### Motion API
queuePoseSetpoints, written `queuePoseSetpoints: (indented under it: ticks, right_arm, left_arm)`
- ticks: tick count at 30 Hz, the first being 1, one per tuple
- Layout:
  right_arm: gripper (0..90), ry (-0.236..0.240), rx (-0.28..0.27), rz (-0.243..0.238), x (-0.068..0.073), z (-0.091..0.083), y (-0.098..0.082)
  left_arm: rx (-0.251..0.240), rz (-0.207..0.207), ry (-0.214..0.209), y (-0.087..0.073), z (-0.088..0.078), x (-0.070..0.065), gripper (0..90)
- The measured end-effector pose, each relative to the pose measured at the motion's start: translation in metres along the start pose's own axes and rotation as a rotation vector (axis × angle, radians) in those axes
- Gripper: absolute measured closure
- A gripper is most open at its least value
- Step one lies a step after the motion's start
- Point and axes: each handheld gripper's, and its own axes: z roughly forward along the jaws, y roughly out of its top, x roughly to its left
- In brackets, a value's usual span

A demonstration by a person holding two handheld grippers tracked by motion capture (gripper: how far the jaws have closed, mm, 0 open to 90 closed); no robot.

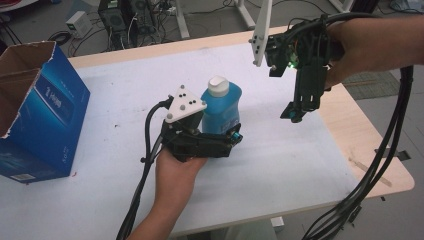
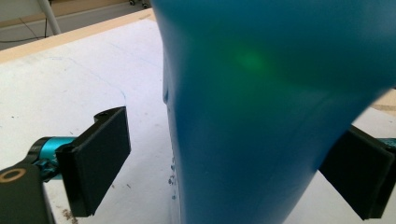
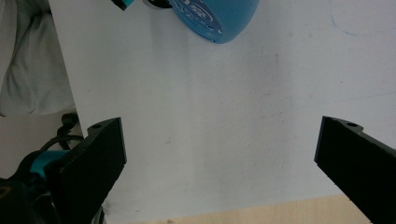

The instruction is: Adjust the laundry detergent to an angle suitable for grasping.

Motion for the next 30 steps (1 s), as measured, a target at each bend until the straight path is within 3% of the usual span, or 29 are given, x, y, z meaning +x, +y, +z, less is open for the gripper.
queuePoseSetpoints:
  ticks: [11,21,30]
  right_arm:
    - [1.5,0.004,0.000,-0.012,-0.0014,0.0017,0.0010]
    - [1.5,0.008,-0.001,-0.004,-0.0014,0.0019,0.0006]
    - [1.5,0.008,-0.004,0.000,-0.0012,0.0021,0.0002]
  left_arm:
    - [0.001,-0.005,-0.004,-0.0018,0.0016,0.0004,16.0]
    - [0.001,-0.001,0.022,-0.0026,0.0012,-0.0016,26.9]
    - [0.011,0.003,0.048,-0.0039,0.0016,-0.0044,30.9]
